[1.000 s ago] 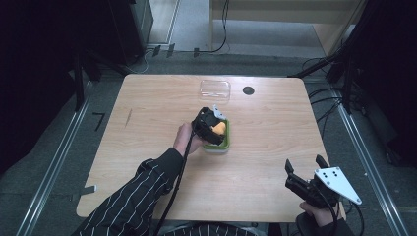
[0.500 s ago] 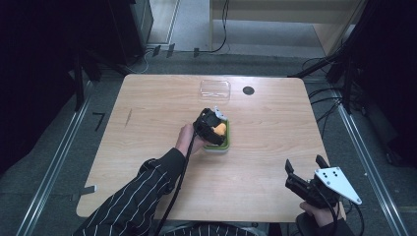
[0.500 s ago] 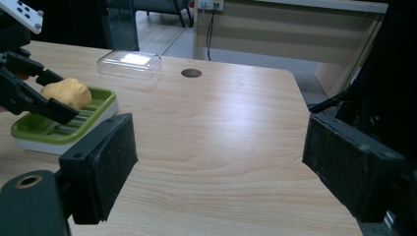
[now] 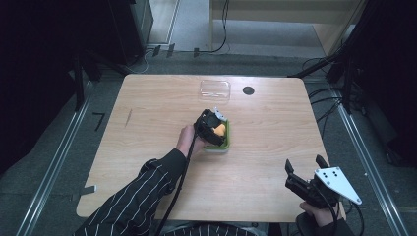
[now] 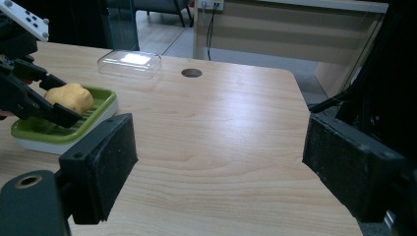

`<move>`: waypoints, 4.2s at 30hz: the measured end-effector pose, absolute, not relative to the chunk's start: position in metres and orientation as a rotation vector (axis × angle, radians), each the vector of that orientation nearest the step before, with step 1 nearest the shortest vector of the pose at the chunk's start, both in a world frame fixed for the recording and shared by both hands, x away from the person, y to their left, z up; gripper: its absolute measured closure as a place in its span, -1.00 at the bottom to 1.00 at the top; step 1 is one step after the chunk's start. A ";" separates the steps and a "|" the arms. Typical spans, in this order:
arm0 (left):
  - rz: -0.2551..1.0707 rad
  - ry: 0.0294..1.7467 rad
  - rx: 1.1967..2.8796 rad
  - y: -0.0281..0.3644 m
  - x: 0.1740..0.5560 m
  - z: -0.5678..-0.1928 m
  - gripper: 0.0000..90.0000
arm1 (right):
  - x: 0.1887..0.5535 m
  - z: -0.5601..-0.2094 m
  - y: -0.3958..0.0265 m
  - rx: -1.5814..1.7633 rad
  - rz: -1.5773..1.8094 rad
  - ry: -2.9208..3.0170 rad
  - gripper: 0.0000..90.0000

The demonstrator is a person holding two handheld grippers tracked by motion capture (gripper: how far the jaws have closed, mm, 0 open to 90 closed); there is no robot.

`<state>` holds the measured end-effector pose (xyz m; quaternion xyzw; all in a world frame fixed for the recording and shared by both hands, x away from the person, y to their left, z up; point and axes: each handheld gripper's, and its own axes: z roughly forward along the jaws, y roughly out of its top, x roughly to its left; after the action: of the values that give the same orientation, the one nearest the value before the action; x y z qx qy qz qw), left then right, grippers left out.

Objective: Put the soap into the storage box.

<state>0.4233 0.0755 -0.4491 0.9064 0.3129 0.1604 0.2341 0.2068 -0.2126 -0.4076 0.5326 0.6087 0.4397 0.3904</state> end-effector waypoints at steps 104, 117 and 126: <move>0.281 0.991 2.751 0.141 0.364 -0.422 -1.00 | 0.206 -0.407 -0.213 1.353 1.118 1.542 -0.70; 0.222 1.061 2.782 0.176 0.339 -0.431 -1.00 | 0.206 -0.407 -0.212 1.353 1.118 1.541 -0.70; 0.209 1.092 2.773 0.198 0.317 -0.433 -1.00 | 0.205 -0.407 -0.212 1.354 1.117 1.541 -0.70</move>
<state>0.3173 0.1978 -0.4330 0.9254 0.3645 0.0696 0.0770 0.2055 -0.2123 -0.4070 0.5333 0.6069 0.4400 0.3919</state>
